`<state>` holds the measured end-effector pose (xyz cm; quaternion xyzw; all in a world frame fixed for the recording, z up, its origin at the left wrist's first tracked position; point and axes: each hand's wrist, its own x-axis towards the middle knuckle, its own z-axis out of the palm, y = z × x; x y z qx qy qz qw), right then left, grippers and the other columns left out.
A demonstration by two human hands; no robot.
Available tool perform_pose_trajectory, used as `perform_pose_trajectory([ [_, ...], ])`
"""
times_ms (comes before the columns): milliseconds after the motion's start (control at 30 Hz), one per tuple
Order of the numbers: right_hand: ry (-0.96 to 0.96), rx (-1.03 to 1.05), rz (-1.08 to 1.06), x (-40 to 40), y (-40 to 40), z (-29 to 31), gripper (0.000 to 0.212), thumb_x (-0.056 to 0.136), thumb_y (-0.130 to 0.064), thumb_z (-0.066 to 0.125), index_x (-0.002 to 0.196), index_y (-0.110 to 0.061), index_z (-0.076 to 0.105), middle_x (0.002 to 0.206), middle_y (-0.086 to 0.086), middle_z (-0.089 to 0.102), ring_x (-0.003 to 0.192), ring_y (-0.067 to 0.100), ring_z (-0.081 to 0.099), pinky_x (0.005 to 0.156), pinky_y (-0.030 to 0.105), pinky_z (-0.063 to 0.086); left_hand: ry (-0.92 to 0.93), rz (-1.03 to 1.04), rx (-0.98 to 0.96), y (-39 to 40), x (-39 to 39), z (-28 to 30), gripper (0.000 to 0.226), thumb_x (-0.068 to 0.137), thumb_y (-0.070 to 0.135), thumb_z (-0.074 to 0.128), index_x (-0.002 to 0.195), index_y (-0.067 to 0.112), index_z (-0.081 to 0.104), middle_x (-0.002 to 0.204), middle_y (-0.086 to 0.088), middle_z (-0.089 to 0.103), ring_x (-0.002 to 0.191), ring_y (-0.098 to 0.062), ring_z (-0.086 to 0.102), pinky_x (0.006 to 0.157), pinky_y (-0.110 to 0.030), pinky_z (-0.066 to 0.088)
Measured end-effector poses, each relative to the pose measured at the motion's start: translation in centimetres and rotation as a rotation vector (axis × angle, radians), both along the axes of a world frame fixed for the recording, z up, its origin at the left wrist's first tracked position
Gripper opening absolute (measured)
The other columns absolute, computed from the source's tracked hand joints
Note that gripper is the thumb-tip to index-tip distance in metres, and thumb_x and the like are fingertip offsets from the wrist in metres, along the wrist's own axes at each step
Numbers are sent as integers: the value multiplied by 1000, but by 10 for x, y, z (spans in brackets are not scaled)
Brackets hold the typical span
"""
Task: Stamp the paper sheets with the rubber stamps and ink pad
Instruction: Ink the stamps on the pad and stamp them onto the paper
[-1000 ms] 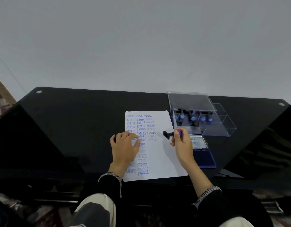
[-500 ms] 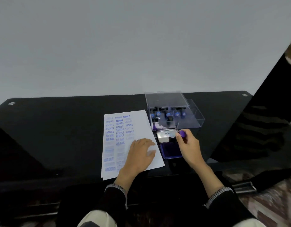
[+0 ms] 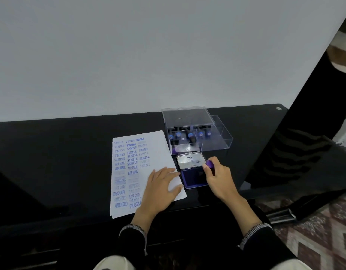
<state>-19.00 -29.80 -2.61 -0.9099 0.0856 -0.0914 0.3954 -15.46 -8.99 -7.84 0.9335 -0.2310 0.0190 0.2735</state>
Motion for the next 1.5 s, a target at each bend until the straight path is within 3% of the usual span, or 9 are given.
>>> perform_pose_trajectory([
  [233,-41,41,-51,2,0,1,10,100,-30,46,101,-20,49,82,-1,58,76,13,57,63,29,48,-2,5,7,0,-1,0,47,94,57,45,138,42,45,149,19,36,143,-3,18,121,-32,0],
  [400,-16,8,-21,2,1,1,9,100,-28,45,102,-20,48,82,-5,56,76,9,56,60,23,46,-3,10,0,-1,0,1,46,94,57,45,137,42,47,148,19,37,142,-3,20,120,-31,-1],
  [633,-17,-94,8,6,2,6,14,100,-31,44,99,-17,47,80,-2,58,74,14,57,66,36,50,0,12,0,-1,0,1,46,94,57,46,137,42,47,148,19,38,142,-3,20,120,-30,-1],
  [867,-13,-192,63,11,6,6,12,100,-30,44,97,-19,45,82,0,58,73,17,57,64,38,51,9,13,3,-1,-1,3,47,94,58,45,137,42,46,148,19,38,142,-2,20,119,-29,-1],
  [1033,3,-210,76,13,10,5,10,100,-25,43,92,-19,40,80,0,56,70,16,55,56,32,43,17,11,-4,-2,-1,3,46,94,56,47,138,41,47,148,19,38,142,-4,21,119,-30,-1],
  [1133,12,-248,79,15,13,3,9,100,-23,42,94,-19,36,81,2,55,68,17,54,53,29,37,58,10,-75,-2,2,3,39,97,44,49,135,37,52,145,17,42,141,-4,25,119,-28,-1],
  [1233,50,-303,65,18,15,3,8,100,-23,39,96,-18,35,80,3,54,65,16,54,51,28,35,151,104,-362,0,7,7,30,99,13,50,124,24,63,129,9,53,127,-8,44,118,-26,19],
  [1333,77,-329,45,22,18,3,9,100,-23,37,96,-16,34,75,3,53,59,16,51,46,26,30,239,242,-513,4,15,18,42,95,-8,43,120,18,64,124,5,52,122,-11,49,108,-19,32],
  [1500,88,-343,-5,26,19,-4,11,99,-21,44,102,-15,35,81,3,57,65,18,56,49,29,39,222,335,-476,18,30,25,41,94,-7,45,121,20,61,128,6,52,123,-11,49,102,-20,33],
])
